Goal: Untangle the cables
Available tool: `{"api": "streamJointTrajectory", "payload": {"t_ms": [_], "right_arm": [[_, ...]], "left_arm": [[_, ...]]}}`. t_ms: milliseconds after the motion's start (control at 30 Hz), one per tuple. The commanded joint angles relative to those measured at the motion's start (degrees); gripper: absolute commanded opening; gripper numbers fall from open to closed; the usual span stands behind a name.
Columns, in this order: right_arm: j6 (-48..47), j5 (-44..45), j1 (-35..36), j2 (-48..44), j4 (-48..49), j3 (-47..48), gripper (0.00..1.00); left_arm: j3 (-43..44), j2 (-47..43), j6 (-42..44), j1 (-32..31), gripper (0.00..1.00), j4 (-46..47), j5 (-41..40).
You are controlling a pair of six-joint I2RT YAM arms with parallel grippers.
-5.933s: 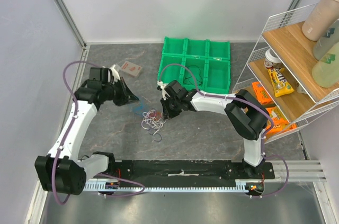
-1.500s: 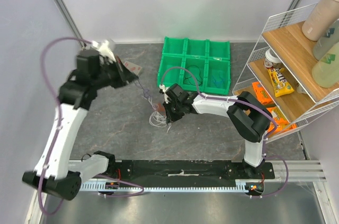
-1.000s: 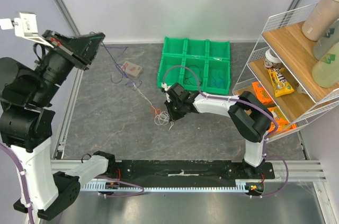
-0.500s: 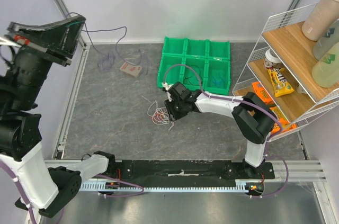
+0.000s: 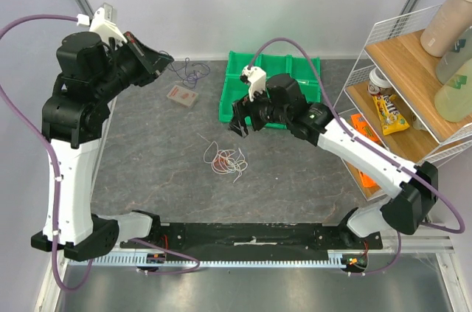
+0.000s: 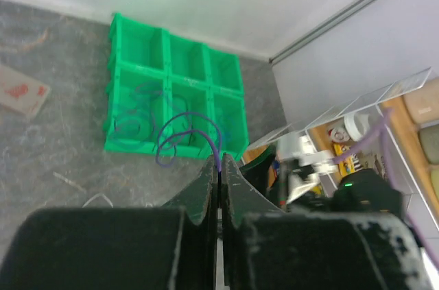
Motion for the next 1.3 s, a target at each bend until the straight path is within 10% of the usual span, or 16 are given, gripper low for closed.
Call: {"api": "streamJointTrajectory", "payload": {"t_ms": [0,633,1067,1267], "right_arm": [[1.6,-3.9,0.3,-2.7,8.4,5.5,0.87],[7.8,0.8,8.0,7.3,21.9,12.7,0.89],[9.9,9.8,8.3,10.3,18.6,15.4,0.61],[13.4,1.7,8.3,11.5,25.0,13.6,0.28]], "left_arm": [[-1.9,-1.7,-3.4,-0.1,0.02,-1.5,2.1],[-7.2,2.5,-12.3,0.4,0.02,-6.9,11.2],[-8.5,2.2,-13.9,0.9,0.02,-4.7,15.4],[-9.9,1.9,-13.6,1.3,0.02,-3.3,16.7]]}}
